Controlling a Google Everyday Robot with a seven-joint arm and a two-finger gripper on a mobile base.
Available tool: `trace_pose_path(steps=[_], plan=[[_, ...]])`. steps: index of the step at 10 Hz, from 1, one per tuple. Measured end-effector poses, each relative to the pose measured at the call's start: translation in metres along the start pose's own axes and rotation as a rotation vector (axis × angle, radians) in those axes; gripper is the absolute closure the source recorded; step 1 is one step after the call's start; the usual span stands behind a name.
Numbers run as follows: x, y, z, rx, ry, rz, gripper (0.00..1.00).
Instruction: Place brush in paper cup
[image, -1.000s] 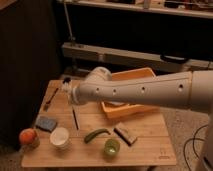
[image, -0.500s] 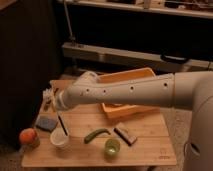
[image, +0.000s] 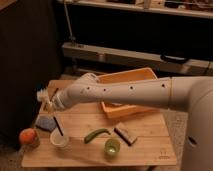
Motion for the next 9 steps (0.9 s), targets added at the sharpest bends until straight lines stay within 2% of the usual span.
trace_pose_path(steps=[1,2,3,5,7,9], plan=[[-0.001,-0.001,0.001,-0.001,0.014,-0.001,1.0],[-0.001,-0.002,0.0,-0.006,0.057,0.007,1.0],[0.001,-0.007,-0.007,-0.016,0.14,0.025,1.0],[0.011,-0.019,-0.03,-0.035,0.224,0.051,1.0],[0.029,-0.032,-0.055,-0.04,0.248,0.075,1.0],[0.042,-0.041,-0.07,-0.041,0.25,0.085,1.0]])
